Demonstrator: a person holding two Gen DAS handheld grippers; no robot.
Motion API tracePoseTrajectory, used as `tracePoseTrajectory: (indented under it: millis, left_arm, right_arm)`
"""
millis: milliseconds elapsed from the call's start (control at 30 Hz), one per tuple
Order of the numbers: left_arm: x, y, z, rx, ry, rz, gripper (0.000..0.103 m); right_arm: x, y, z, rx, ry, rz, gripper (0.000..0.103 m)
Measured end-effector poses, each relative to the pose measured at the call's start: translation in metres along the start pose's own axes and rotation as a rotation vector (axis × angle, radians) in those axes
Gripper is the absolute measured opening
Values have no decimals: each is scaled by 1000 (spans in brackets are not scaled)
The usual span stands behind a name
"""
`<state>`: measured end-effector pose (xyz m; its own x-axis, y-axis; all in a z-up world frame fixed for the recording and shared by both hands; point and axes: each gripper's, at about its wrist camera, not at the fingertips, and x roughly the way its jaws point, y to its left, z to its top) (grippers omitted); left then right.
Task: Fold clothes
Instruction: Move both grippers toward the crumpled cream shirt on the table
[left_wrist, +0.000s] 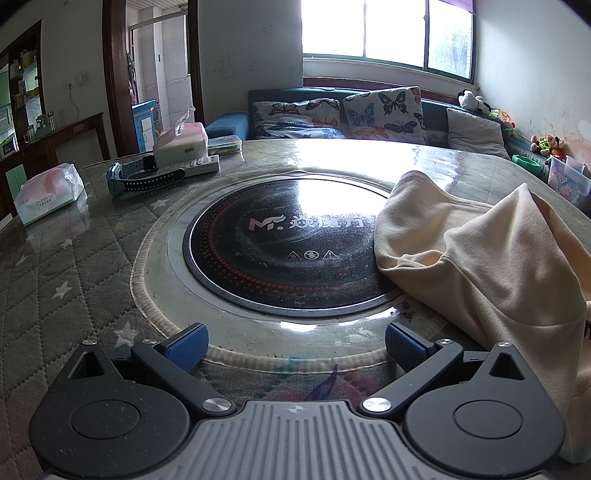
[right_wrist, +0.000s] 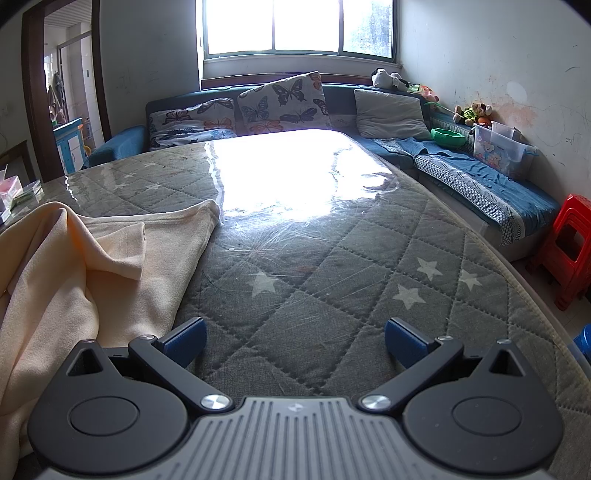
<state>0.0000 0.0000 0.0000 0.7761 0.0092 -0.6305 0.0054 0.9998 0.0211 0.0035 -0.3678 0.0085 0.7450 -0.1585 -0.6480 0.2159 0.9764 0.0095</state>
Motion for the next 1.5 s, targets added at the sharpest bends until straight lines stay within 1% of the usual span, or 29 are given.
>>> tracePoseTrajectory:
  millis: [1000, 1100, 1200, 1500]
  left_arm:
    - [0, -1, 1, 1, 8, 0, 103]
    - [0, -2, 2, -8, 18, 9, 103]
    - [-2, -2, 3, -17, 28, 8, 103]
    - [-13, -12, 0, -4, 47, -1, 103]
  right_arm:
    - [-2, 1, 1, -1, 1, -2, 103]
    - [-5, 1, 1, -6, 1, 7, 103]
    - [-14, 4, 0, -35, -20, 5, 103]
    - [-44, 18, -5, -90, -46, 80, 103]
